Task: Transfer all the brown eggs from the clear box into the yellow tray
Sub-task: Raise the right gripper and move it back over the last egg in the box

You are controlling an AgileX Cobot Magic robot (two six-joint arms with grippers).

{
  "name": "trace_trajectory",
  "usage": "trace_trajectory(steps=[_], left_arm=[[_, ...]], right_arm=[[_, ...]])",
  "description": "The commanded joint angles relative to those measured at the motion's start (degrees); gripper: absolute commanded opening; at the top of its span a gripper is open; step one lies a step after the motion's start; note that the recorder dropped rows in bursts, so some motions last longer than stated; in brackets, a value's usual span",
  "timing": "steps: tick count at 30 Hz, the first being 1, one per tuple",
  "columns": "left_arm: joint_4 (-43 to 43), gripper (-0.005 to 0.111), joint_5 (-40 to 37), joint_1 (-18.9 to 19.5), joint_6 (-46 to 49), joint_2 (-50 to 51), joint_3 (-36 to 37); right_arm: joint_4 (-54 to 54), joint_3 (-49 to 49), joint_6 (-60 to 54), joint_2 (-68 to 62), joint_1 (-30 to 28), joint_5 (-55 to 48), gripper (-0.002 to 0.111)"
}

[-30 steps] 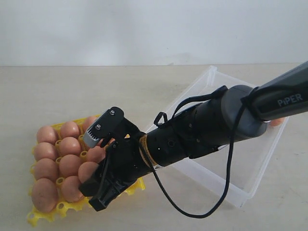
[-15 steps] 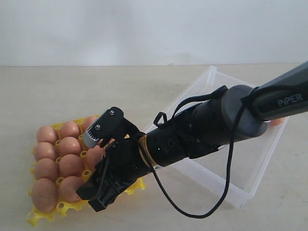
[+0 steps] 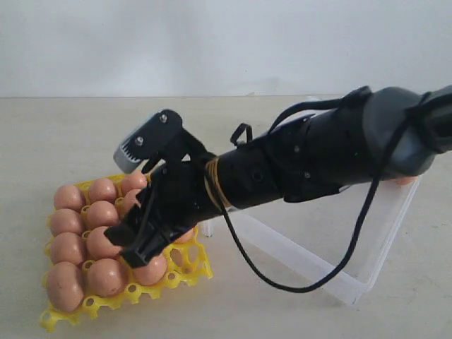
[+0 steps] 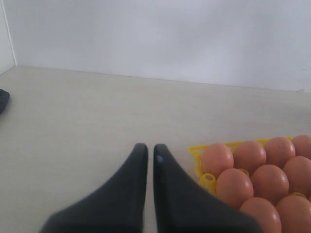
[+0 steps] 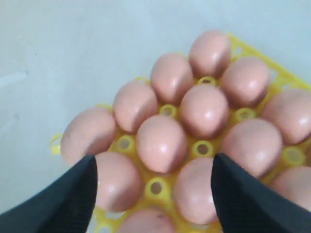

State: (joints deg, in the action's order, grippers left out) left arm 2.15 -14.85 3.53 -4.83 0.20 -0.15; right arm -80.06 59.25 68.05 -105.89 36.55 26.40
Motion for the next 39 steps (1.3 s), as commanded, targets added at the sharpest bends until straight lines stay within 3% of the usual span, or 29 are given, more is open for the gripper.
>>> trace_trajectory(steps=[1,5,8,10,11,15,16,22,23,26,28,35,39], left_arm=[[-0.4,0.004,0.5,-0.1,-0.1,-0.2,0.1],[-0.4,0.004,0.5,-0.1,-0.1,-0.2,0.1],[-0.4,0.004,0.5,-0.1,-0.1,-0.2,0.1],[-0.4,0.004,0.5,-0.1,-0.1,-0.2,0.1],[-0.4,0.004,0.5,-0.1,-0.1,-0.2,0.1],[-0.4,0.004,0.5,-0.1,-0.1,-0.2,0.1],[-0.4,0.004,0.5,-0.1,-0.1,-0.2,0.1],[-0.4,0.004,0.5,-0.1,-0.1,-0.2,0.1],[-0.4,0.004,0.5,-0.1,-0.1,-0.2,0.1],[-0.4,0.004,0.5,-0.1,-0.1,-0.2,0.1],[-0.4,0.004,0.5,-0.1,-0.1,-0.2,0.1],[-0.4,0.004,0.4,-0.1,-0.1,-0.2,0.1],[-0.4,0.004,0.4,-0.1,-0.1,-0.2,0.1]], right_arm=[[0.2,0.5,0.5,5.4,0.0,-8.2,0.059],[0.2,0.5,8.6,10.8,0.0,-19.3,0.059],[1.1,0.8,14.4,15.0,0.0,-34.0,0.059],[6.0,1.7,12.4,17.2,0.0,-44.3,0.057],[14.7,3.9,0.9,17.9,-0.7,-54.7,0.048],[32.0,8.9,-25.5,16.3,-6.1,-67.6,0.031],[39.8,11.1,-35.6,14.3,-10.6,-74.2,0.029],[59.4,18.1,-55.2,4.7,-24.7,-91.1,0.03],[58.9,18.5,-55.3,3.9,-25.3,-91.6,0.032],[56.1,19.3,-55.6,2.1,-26.6,-90.8,0.056],[54.5,19.6,-53.2,1.1,-27.0,-87.0,0.063],[51.6,19.7,-22.2,-3.8,-27.0,-70.5,0.062],[52.5,19.7,-12.5,-7.9,-28.3,-72.3,0.047]])
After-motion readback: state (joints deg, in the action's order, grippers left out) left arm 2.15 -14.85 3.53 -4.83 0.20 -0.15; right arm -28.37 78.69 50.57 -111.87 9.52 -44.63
